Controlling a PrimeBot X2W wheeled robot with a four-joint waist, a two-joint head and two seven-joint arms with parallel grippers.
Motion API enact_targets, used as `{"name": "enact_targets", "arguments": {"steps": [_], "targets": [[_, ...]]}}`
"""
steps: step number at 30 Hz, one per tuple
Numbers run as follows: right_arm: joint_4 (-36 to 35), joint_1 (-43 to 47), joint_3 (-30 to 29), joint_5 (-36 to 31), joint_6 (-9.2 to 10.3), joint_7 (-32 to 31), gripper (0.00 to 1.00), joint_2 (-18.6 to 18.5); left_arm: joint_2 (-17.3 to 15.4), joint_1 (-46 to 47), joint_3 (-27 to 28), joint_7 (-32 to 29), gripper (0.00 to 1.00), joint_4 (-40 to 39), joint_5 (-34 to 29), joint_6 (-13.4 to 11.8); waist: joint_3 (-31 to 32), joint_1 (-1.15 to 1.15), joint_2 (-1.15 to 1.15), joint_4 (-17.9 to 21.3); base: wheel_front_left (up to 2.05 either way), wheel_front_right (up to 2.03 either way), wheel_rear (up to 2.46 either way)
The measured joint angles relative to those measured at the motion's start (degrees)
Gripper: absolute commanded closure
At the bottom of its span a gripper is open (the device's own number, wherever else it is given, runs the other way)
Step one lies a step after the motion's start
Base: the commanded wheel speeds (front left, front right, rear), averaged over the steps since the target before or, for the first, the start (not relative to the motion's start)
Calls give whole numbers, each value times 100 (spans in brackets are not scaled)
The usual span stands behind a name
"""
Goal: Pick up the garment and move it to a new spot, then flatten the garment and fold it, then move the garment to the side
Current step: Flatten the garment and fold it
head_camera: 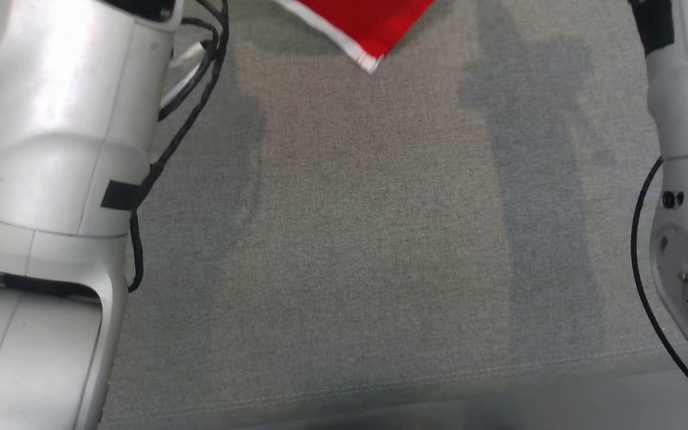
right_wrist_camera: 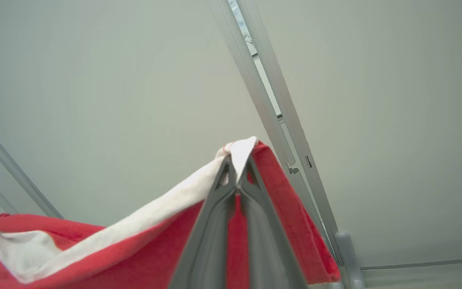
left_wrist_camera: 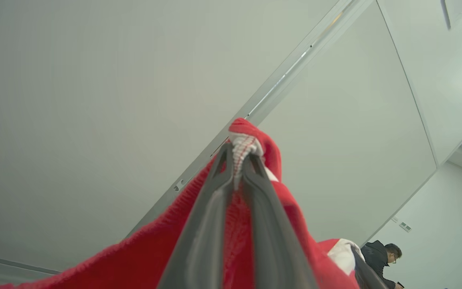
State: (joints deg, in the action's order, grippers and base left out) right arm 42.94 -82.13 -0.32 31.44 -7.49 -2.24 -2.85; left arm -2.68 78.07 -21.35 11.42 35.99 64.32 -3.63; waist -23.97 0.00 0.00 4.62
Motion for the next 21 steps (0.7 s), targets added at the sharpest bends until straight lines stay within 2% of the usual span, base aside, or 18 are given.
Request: {"name": "enact_targets", "arguments": {"steps": [4,9,13,16,21], "targets": [[421,-714,18,-101,1,792,100,-8,-3,461,66,279,100,19,51,224,-431,1,0,76,0,0,0],[705,-1399,115,-299,1,1562,100,-5,5,840,310,354,100,-8,-371,547,-887,1,0,208,0,0,0],[511,-1714,224,-330,0,1704,100,-3,-5,941,712,371,100,-364,-777,765,-1167,1,0,333,0,0,0],[71,-1672,252,-405,0,1714,100,-1,-9,820,839,371,100,-593,-842,857,-1318,1,0,435,0,0,0],[-62,-1081,791,-571,0,1720,100,9,-5,260,453,370,100,-588,-698,968,-1454,2,0,539,0,0,0]]}}
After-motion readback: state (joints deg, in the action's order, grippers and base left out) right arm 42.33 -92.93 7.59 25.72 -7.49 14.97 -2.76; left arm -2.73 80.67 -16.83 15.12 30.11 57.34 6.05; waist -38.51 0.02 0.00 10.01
